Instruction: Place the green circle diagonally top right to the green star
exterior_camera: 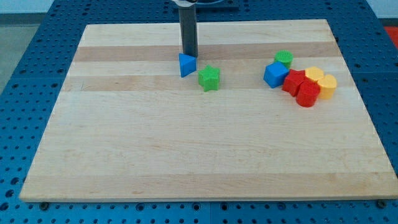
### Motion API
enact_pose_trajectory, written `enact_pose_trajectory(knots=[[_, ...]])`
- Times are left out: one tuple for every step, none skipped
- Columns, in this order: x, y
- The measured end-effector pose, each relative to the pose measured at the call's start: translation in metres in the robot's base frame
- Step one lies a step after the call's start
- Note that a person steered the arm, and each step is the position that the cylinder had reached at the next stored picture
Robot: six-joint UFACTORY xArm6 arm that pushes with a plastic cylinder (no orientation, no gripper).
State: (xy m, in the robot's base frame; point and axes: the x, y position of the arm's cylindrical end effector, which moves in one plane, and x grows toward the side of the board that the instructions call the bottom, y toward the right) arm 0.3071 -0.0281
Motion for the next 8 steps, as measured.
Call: enact_pose_trajectory(knots=[[-0.013,0.053],[-0.018,0.115],[-0.018,0.183],[-0.009,0.237],[0.010,0.256],[0.026,0.246],[0.028,0.223],[0.028,0.188]])
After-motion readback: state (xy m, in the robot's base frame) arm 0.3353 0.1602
